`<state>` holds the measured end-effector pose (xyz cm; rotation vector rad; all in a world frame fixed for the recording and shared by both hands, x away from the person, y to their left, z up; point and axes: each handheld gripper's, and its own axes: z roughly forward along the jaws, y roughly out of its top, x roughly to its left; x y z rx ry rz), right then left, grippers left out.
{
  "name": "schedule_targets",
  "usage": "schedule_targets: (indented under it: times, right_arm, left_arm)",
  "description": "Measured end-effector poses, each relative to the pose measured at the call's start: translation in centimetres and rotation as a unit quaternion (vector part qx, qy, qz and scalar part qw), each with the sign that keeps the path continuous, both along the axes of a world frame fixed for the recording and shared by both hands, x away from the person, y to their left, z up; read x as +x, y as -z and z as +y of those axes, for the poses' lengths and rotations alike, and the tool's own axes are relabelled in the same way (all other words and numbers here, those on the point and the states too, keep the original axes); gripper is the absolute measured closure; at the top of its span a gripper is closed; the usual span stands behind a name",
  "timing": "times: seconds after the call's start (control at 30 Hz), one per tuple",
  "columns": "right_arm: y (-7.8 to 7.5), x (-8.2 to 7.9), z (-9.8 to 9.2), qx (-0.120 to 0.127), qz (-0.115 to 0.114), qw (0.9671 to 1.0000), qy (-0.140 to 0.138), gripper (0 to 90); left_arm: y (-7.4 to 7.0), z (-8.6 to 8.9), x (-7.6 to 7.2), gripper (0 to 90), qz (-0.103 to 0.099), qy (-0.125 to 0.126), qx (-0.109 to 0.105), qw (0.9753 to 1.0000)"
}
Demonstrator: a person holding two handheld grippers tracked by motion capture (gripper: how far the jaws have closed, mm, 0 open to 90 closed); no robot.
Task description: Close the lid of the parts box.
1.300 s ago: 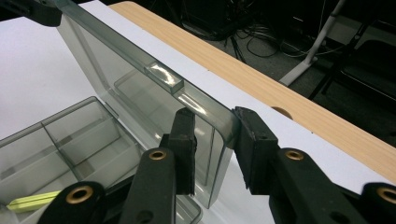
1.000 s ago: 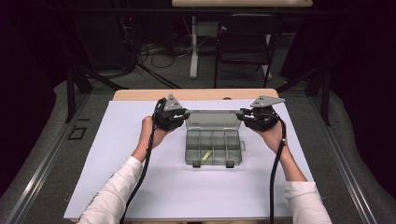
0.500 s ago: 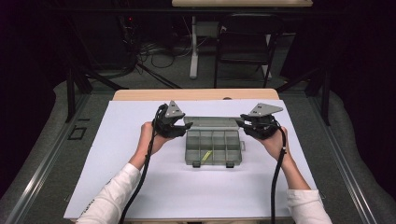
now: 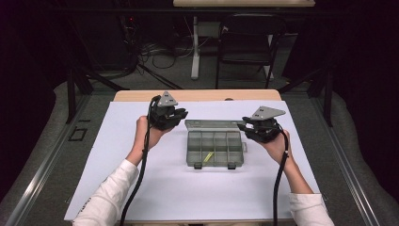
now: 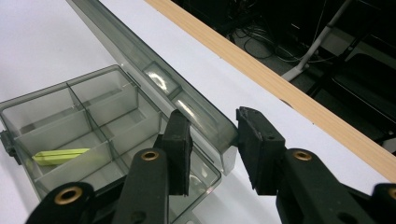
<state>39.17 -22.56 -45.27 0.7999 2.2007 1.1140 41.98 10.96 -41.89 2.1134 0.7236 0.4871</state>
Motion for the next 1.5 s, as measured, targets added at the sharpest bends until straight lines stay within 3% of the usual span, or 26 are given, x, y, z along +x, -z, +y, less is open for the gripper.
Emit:
schedule_targets:
  times: [0.2, 0.43, 0.67, 0.73, 0.9, 1.0, 1.13, 1.5]
  right_arm:
    - [0.1, -0.4, -0.2, 0.010, 0.007, 0.9999, -0.011, 59.6]
    - [0.2, -1.1, -0.7, 0.040, 0.032, 0.9982, -0.031, 42.3]
    - [-0.2, -1.9, -1.2, 0.069, 0.049, 0.9947, -0.058, 37.0]
    - [-0.3, -2.2, -1.3, 0.070, 0.045, 0.9949, -0.057, 41.1]
    - [-0.2, -2.7, -1.5, 0.072, 0.038, 0.9949, -0.060, 64.0]
    - [0.3, -2.9, -1.2, 0.073, 0.041, 0.9943, -0.067, 76.8]
    - [1.4, -3.2, -0.4, 0.057, 0.044, 0.9951, -0.069, 87.4]
    - [3.9, -3.7, 1.0, 0.032, 0.053, 0.9960, -0.064, 90.0]
  left_arm:
    - [1.1, -0.6, 0.0, 87.5, 0.034, 0.023, 0.019, 0.9990]
    - [2.0, -0.6, -0.6, 88.9, 0.044, 0.033, 0.022, 0.9983]
    - [3.2, -1.0, -1.5, 89.1, 0.057, 0.052, 0.038, 0.9963]
    - [3.6, -1.0, -1.8, 89.1, 0.060, 0.056, 0.042, 0.9957]
    - [4.8, -1.0, -2.4, 89.1, 0.068, 0.065, 0.041, 0.9947]
    - [5.4, -1.0, -2.8, 89.1, 0.070, 0.070, 0.040, 0.9943]
    - [6.1, -1.0, -3.3, 89.4, 0.067, 0.072, 0.040, 0.9944]
    - [7.6, -0.7, -4.2, 90.0, 0.066, 0.072, 0.032, 0.9947]
